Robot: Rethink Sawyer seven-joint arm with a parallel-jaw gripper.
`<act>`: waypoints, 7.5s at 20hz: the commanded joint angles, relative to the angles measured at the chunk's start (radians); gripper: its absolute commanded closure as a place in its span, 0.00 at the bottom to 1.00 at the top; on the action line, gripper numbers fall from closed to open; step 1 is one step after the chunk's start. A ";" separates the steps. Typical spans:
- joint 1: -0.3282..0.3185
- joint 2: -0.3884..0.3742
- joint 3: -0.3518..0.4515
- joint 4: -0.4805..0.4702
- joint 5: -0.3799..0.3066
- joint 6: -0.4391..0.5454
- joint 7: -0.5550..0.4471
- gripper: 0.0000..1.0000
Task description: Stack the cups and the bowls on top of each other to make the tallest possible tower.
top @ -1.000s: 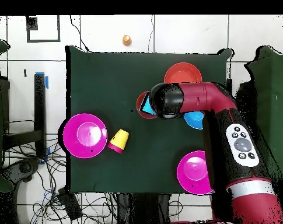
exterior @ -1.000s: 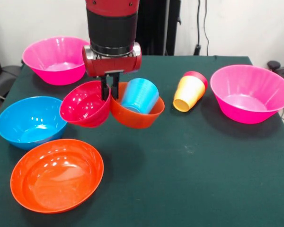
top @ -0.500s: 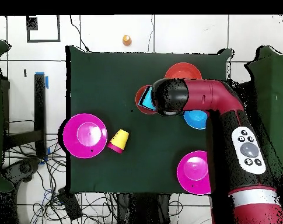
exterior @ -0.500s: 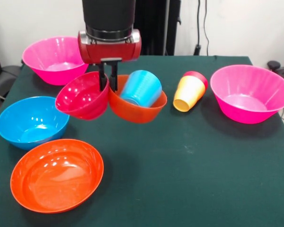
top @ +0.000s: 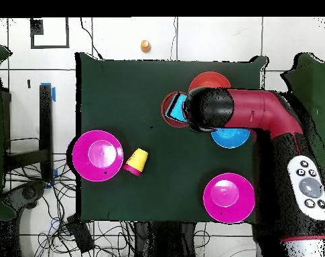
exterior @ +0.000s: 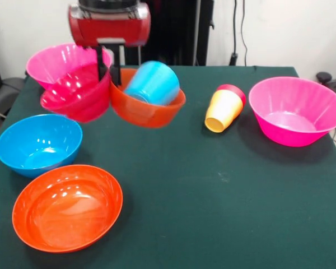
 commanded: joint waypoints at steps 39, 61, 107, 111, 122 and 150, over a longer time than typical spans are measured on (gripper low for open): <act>-0.115 -0.008 0.283 -0.003 -0.242 0.476 -0.779 1.00; 0.026 -0.035 -0.074 0.036 -0.006 0.138 0.307 1.00; 0.022 0.152 -0.245 -0.064 0.073 -0.150 0.473 1.00; 0.023 0.186 -0.250 -0.093 0.059 -0.156 0.467 1.00; 0.035 0.171 -0.260 -0.063 0.049 -0.198 0.454 1.00; 0.024 0.170 -0.249 -0.042 0.079 -0.206 0.447 0.00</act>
